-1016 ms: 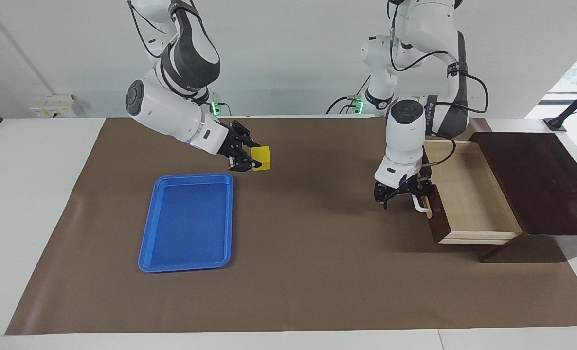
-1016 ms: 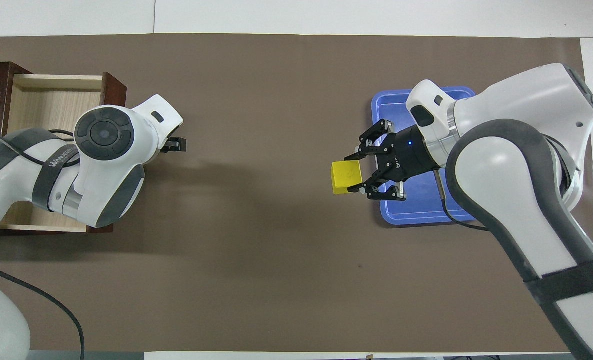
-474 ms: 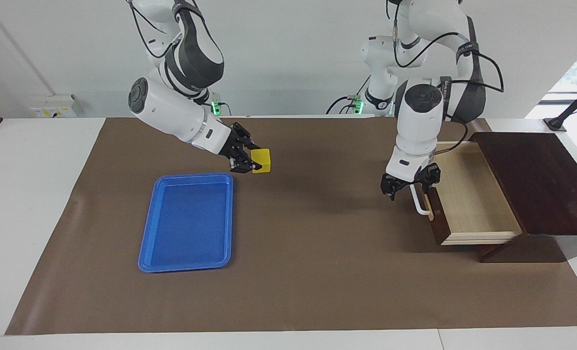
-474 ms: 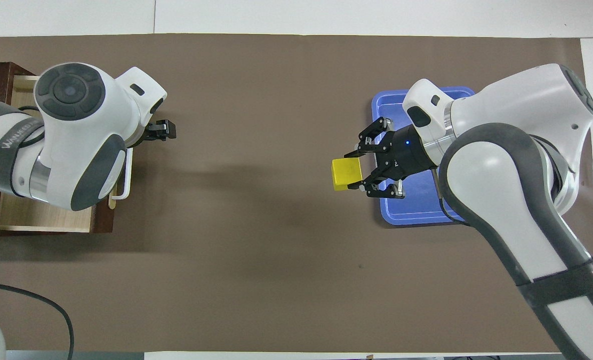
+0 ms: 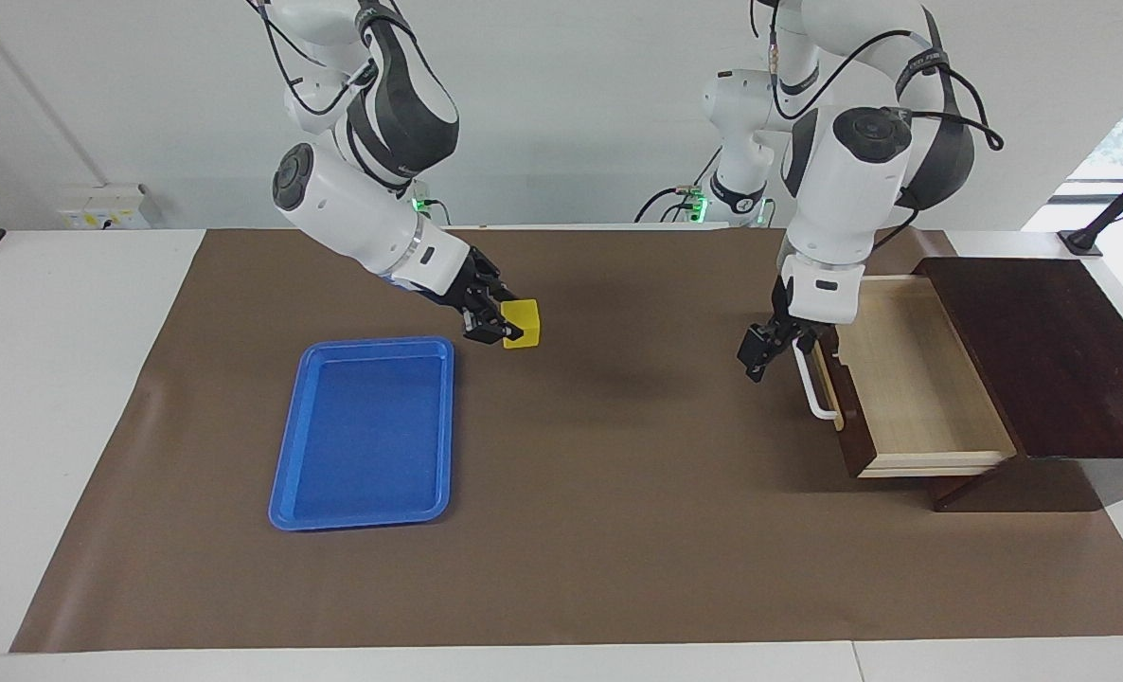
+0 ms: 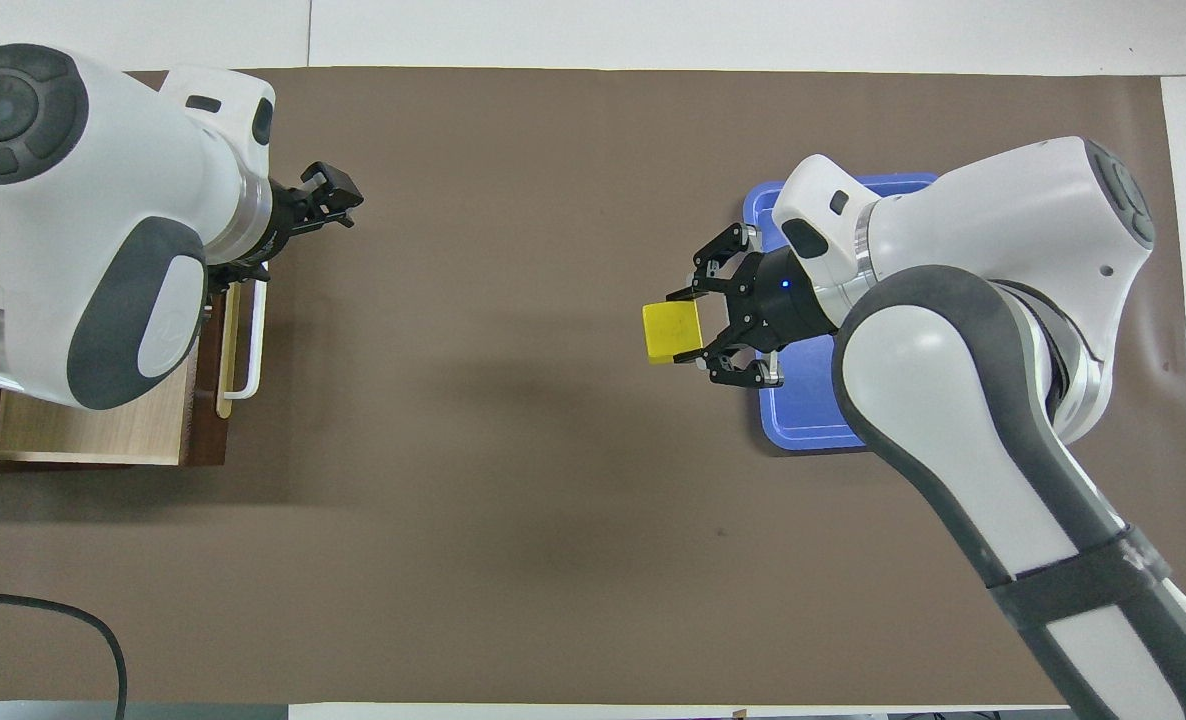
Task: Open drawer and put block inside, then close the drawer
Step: 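Lift the block with the right gripper while the left gripper reaches toward it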
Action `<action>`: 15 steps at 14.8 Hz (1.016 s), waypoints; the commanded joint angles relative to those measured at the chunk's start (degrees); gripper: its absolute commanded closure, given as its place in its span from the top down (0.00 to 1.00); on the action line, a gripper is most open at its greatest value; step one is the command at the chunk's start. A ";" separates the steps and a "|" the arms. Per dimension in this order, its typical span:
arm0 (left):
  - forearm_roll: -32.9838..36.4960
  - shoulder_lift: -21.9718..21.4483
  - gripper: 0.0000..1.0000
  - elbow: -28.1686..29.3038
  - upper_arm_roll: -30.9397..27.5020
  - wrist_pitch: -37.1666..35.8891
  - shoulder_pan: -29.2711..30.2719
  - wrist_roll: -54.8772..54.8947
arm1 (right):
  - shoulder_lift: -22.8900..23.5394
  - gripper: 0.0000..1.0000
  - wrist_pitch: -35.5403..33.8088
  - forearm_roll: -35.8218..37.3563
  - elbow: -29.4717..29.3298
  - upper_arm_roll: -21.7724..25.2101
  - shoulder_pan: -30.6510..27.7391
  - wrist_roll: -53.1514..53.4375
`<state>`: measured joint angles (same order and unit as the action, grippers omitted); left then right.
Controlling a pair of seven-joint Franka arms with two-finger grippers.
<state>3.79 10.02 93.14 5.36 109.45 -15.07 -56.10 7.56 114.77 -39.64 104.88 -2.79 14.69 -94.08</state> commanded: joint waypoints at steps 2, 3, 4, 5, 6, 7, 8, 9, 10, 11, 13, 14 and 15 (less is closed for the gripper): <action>-4.66 0.97 1.00 -2.79 -0.79 -4.25 -3.91 -23.72 | 0.79 0.00 0.71 0.62 -1.00 -0.03 0.34 -0.75; -5.80 0.97 1.00 -2.79 -0.70 -3.90 -4.61 -31.80 | 0.79 0.00 1.42 0.62 -1.08 -0.11 0.43 -1.27; -6.42 0.97 1.00 -2.79 -0.70 -3.37 -5.57 -38.93 | 0.79 0.00 1.42 0.62 -1.08 -0.12 1.38 -1.89; -6.86 1.06 1.00 -2.88 -0.70 -2.85 -7.15 -46.83 | 0.79 0.00 1.51 0.62 -1.08 -0.12 1.83 -2.33; -6.87 1.06 1.00 -2.97 -0.70 -2.84 -8.64 -54.39 | 0.79 0.00 1.95 0.62 -1.08 -0.12 2.01 -2.33; -6.87 1.15 1.00 -3.06 -0.62 -3.28 -10.23 -58.90 | 0.79 0.00 2.73 0.53 -1.08 -0.12 3.14 -1.99; -6.96 1.23 1.00 -3.75 -0.53 -3.28 -11.81 -60.52 | 0.88 0.00 3.61 0.44 -1.08 -0.12 4.11 -1.55; -7.39 1.58 1.00 -3.76 -0.53 -3.19 -13.39 -62.18 | 0.88 0.00 4.05 0.35 -1.08 -0.12 4.29 -1.02; -7.31 1.67 1.00 -3.24 -0.53 -2.67 -14.54 -65.33 | 0.88 0.00 4.58 0.26 -1.08 -0.12 4.29 -0.49; -7.39 1.76 1.00 -2.71 -0.53 -2.14 -15.59 -68.41 | 0.88 0.00 4.76 0.18 -1.17 -0.12 4.55 -0.23; -7.40 1.67 1.00 -0.96 -0.44 1.09 -18.23 -74.31 | 0.88 0.00 5.37 0.09 -1.17 -0.12 5.52 -0.22; -7.40 1.50 1.00 0.27 -0.53 2.94 -19.81 -75.29 | 0.88 0.00 5.90 0.09 -1.09 -0.12 5.78 -0.14; -7.40 1.58 1.00 0.81 -0.44 4.18 -20.52 -76.78 | 0.88 0.00 5.99 0.00 -1.08 -0.12 5.87 0.04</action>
<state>-2.45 11.54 92.18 5.94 110.36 -33.11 -129.59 7.77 120.01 -39.51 104.82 -2.81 20.19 -95.22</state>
